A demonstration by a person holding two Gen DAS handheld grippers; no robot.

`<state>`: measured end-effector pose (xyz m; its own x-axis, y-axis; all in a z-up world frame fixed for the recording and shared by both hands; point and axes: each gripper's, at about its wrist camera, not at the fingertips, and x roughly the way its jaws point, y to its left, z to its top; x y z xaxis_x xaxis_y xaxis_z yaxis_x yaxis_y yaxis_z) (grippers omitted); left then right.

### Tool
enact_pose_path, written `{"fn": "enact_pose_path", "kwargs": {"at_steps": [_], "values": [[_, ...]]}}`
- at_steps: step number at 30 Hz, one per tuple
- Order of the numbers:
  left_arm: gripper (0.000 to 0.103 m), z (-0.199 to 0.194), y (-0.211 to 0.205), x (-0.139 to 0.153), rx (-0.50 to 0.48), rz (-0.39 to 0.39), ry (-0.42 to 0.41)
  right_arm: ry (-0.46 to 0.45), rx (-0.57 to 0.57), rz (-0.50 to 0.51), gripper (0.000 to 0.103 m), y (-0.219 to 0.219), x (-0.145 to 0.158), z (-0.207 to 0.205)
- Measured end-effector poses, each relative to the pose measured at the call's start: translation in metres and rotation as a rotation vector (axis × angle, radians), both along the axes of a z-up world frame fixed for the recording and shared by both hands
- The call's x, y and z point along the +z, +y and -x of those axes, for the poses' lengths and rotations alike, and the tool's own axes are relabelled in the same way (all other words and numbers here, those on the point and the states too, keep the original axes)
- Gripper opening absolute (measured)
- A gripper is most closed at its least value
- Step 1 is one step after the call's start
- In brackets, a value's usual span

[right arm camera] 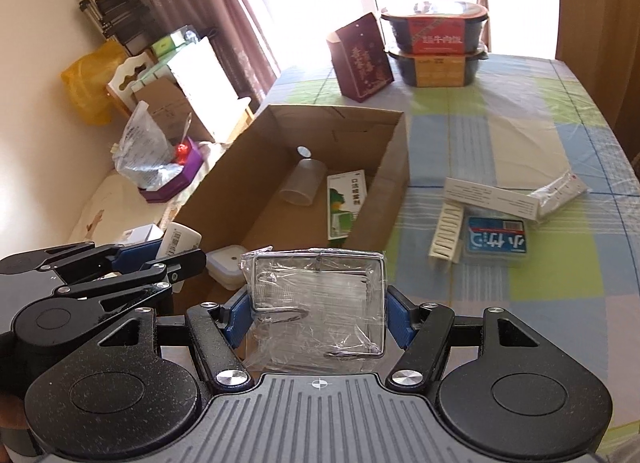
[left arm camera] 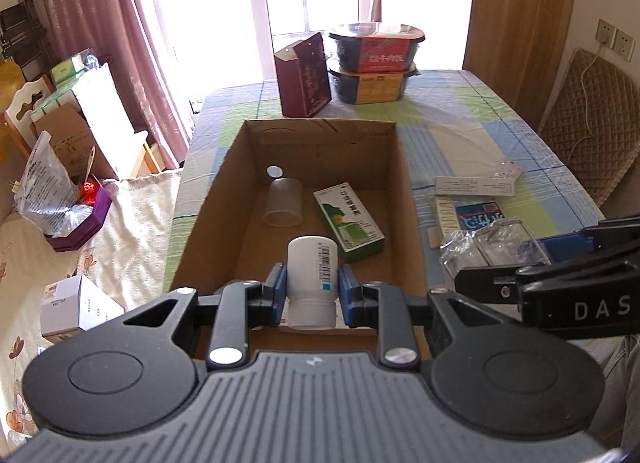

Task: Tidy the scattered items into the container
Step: 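Carry the pill bottle and the clear plastic box over the cardboard box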

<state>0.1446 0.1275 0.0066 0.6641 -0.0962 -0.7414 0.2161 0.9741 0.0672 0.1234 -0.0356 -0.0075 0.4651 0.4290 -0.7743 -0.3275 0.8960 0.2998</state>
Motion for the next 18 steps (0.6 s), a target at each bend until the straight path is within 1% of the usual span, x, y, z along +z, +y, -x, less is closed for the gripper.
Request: {"fn": "enact_pose_path", "kwargs": {"at_steps": [9,12,18], "values": [[0.022,-0.014,0.02,-0.003,-0.009,-0.004,0.012,0.002,0.015,-0.001,0.069,0.02,-0.004,-0.008],[0.022,-0.025,0.024,-0.006,-0.029,-0.017,0.03,0.004,0.017,0.0,0.069,0.027,-0.006,-0.012],[0.022,-0.061,0.031,-0.017,-0.101,-0.053,0.068,0.013,-0.008,0.011,0.069,0.048,-0.016,-0.024]]}}
